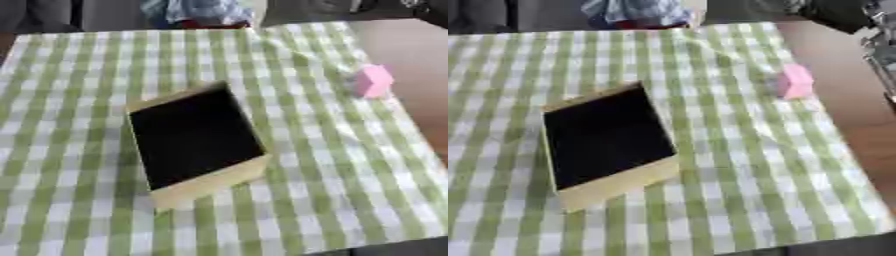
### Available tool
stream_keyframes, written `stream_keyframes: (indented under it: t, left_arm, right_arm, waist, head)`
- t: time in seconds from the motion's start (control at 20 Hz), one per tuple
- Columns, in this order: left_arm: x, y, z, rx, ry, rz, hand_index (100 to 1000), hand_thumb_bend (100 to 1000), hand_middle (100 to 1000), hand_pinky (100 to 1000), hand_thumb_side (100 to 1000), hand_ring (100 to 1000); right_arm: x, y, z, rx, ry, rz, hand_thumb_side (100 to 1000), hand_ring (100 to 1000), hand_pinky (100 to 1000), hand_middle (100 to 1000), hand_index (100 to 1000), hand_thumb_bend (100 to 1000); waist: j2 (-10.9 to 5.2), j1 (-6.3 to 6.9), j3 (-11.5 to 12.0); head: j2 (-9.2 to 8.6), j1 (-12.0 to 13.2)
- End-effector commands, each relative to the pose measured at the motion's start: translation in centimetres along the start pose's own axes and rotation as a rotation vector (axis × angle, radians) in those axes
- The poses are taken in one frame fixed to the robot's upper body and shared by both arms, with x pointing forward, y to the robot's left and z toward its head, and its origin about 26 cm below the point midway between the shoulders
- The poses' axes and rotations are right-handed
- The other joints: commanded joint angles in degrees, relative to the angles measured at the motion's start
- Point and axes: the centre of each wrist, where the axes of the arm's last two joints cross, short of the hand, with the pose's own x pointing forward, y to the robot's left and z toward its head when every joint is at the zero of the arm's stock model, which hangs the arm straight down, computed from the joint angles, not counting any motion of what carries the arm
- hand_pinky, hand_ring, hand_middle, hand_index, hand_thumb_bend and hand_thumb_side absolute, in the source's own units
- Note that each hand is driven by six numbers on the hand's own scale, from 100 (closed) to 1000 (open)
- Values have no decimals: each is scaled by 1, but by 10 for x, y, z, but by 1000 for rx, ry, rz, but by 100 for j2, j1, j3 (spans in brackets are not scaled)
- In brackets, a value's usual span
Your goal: Pick up objects on the table and place them in the box.
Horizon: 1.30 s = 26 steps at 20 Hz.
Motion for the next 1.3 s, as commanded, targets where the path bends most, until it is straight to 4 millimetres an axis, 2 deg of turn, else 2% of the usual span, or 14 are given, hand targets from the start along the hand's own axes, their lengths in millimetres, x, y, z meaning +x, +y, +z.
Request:
stream_keyframes:
  t: [0.05, 0.4, 0.8, 1.3]
  left_arm:
    - [5, 0, -4, -16, -20, -5, 859, 404, 815, 842, 764, 805]
    - [5, 0, -4, -24, -14, -5, 859, 403, 815, 842, 765, 790]
    - [4, 0, -2, -31, -2, -5, 859, 400, 815, 844, 771, 786]
    - [4, 1, -1, -41, 10, -3, 861, 389, 817, 848, 777, 787]
  right_arm:
    - [-2, -13, -4, 65, -4, 97, 604, 872, 764, 887, 980, 100]
    - [-14, -7, -5, 196, 16, 179, 598, 886, 775, 905, 992, 148]
    - [-35, -2, 3, 370, 85, 241, 602, 924, 804, 943, 1000, 286]
    - [-53, -1, 13, 497, 158, 320, 606, 934, 814, 955, 1000, 355]
  waist:
    - [-70, 3, 14]
    - [-71, -17, 50]
    - [-79, -59, 57]
    - [-83, -119, 47]
  head:
    - [-60, -25]
    - [-69, -54]
    - [-77, -70]
    - [-60, -56]
